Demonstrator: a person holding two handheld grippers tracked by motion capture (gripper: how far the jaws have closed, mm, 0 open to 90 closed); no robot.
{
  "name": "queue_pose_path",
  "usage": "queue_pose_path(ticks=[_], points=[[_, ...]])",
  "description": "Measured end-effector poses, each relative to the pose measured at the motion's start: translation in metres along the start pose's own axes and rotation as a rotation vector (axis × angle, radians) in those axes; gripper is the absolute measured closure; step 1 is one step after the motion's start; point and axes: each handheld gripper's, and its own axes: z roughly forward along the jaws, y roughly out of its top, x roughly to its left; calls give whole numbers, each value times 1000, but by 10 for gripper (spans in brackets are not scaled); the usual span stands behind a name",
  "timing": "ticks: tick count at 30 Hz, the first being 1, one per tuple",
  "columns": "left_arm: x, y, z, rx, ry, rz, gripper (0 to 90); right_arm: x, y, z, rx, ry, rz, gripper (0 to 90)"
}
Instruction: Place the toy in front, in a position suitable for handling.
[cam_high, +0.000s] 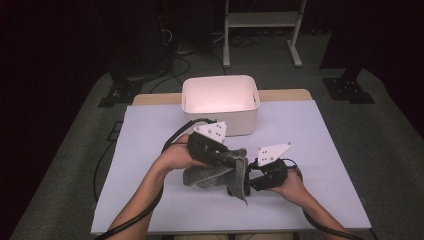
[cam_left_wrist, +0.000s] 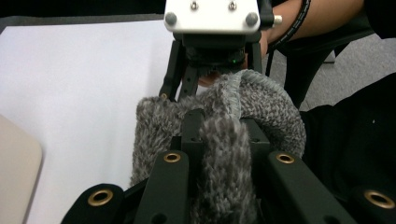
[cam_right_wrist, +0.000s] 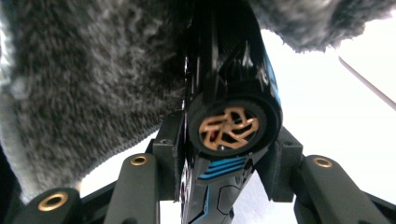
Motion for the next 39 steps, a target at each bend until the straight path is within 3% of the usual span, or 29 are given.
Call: queue_pose_path(ticks=[6, 14, 21, 30, 39], points=[[0, 1, 5, -11, -1, 3, 765, 3, 8, -2, 63, -23, -29, 552], [1, -1, 4, -20, -15, 0, 764, 6, 14, -11, 68, -38, -64, 587], [0, -9, 1, -48, -19, -21, 764, 7, 15, -13, 80, -17, -67, 604], [2, -5, 4, -38, -29, -5, 764, 6, 17, -14, 101, -11, -61, 603], [0, -14, -3, -40, -12, -27, 764, 4, 14, -19, 107, -3, -60, 604]])
